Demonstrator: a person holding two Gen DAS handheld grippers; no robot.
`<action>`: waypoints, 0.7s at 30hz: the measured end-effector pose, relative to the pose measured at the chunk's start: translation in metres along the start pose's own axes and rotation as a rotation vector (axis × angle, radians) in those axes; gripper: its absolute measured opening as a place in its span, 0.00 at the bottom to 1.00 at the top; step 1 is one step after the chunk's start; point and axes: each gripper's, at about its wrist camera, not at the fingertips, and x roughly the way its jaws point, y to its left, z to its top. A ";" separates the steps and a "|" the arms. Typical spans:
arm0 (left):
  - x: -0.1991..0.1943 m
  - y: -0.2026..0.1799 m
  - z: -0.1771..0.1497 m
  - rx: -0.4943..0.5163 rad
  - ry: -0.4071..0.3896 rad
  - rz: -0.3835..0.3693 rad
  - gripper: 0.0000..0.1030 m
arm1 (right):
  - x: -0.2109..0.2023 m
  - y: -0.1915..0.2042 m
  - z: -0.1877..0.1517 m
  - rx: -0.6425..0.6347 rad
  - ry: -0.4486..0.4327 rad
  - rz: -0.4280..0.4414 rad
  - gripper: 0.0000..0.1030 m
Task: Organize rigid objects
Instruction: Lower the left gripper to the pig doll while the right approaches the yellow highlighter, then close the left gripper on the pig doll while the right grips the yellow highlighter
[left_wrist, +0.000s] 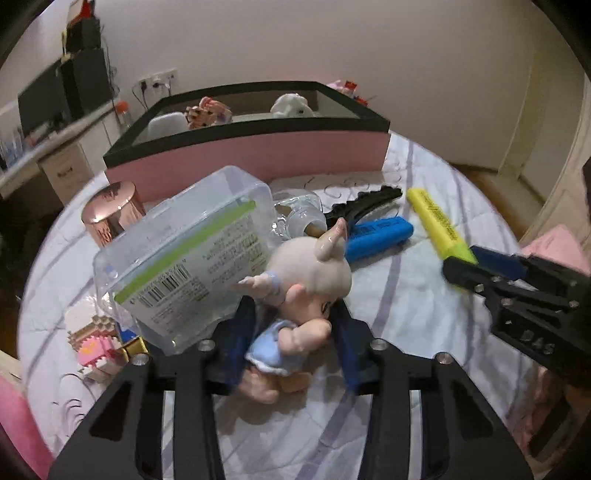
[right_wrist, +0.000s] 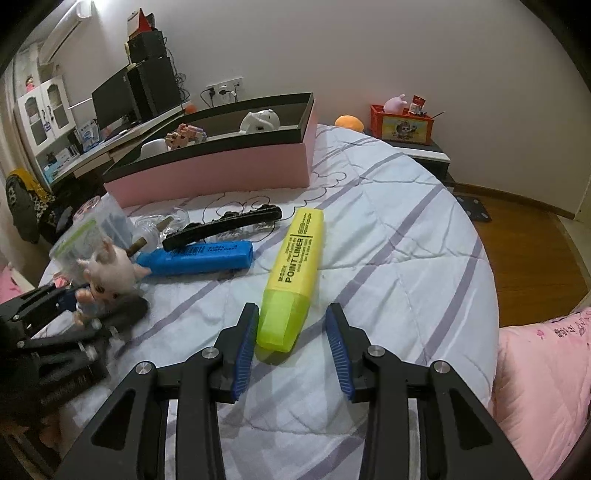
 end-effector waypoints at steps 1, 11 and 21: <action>0.000 0.002 0.000 -0.009 -0.002 -0.009 0.40 | 0.001 0.001 0.001 0.003 -0.003 -0.005 0.40; 0.000 0.001 -0.001 0.007 -0.002 -0.012 0.39 | 0.022 0.017 0.017 -0.091 0.017 -0.120 0.39; -0.032 -0.005 -0.003 0.027 -0.083 -0.059 0.31 | -0.010 0.014 0.004 -0.014 -0.074 0.028 0.26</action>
